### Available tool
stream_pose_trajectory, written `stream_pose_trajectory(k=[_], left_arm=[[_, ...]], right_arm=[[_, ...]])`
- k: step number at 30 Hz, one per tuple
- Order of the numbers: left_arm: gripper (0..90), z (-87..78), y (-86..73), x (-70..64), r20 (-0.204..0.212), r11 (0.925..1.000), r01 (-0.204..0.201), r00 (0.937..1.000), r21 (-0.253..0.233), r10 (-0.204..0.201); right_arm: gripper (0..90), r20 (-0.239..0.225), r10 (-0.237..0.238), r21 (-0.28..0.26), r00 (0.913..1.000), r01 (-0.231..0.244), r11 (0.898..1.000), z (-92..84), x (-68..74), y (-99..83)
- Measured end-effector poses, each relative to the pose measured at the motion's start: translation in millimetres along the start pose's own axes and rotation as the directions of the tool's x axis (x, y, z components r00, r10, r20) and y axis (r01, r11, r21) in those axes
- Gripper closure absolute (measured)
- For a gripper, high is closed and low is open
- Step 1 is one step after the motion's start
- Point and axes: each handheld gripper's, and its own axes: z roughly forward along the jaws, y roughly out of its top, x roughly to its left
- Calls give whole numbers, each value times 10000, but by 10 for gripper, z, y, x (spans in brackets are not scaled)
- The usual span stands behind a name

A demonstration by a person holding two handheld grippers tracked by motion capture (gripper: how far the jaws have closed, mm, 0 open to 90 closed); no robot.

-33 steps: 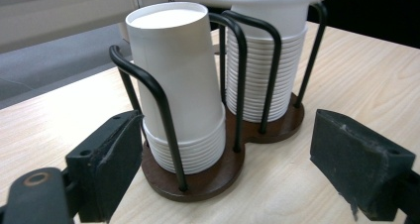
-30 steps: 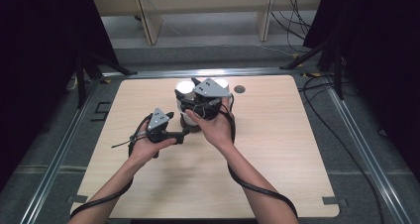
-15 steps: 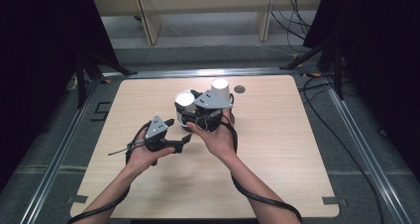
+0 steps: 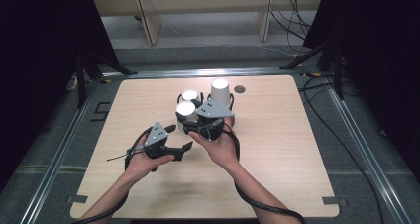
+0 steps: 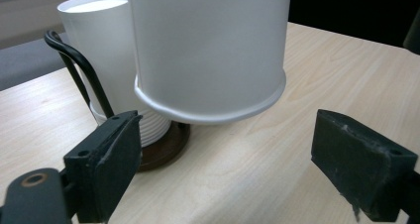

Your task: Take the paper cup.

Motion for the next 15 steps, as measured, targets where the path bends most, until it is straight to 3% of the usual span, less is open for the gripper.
stream_pose_trajectory(k=[1,2,5,6,7,8,9,10,11,13,14,15], left_arm=[[118,1,-4,-9,23,10000,2,10000,-7,-2],[117,-1,-6,-13,40,10000,-27,10000,18,27],[115,-4,-14,-32,99,10000,-73,9999,45,72],[115,-4,-17,-34,105,10000,-81,9999,43,80],[115,-2,-23,-38,115,10000,-51,9999,25,50],[115,-1,-28,-41,113,10000,-25,9999,40,24],[115,-3,-32,-42,87,9999,-25,10000,106,24],[113,10,-41,-39,157,10000,16,9999,8,-16],[112,11,-45,-37,159,10000,2,9999,49,-2],[111,8,-45,-40,88,9999,-10,10000,125,9],[109,12,-46,-43,86,10000,32,10000,87,-33],[108,10,-44,-40,81,9999,-10,10000,115,9]], right_arm=[[361,-13,335,187,9994,-335,9993,-15,27,-10],[361,-40,376,172,9993,-375,9991,-17,30,-19],[361,-79,68,38,9999,-68,10000,-12,30,-54],[361,-79,68,38,9999,-68,10000,-12,30,-54],[361,-88,385,282,9992,-383,9989,-30,50,-60],[361,-104,194,235,9998,-192,9995,-31,43,-69],[361,-133,486,316,9987,-482,9983,-42,63,-77],[361,-119,160,224,9998,-157,9996,-42,47,-81],[362,-108,126,185,9999,-124,9998,-43,48,-86],[361,-222,466,157,9987,-463,9988,-41,77,-103],[361,-164,153,221,9997,-150,9996,-50,67,-100],[361,-240,334,273,9992,-327,9991,-52,82,-103]])
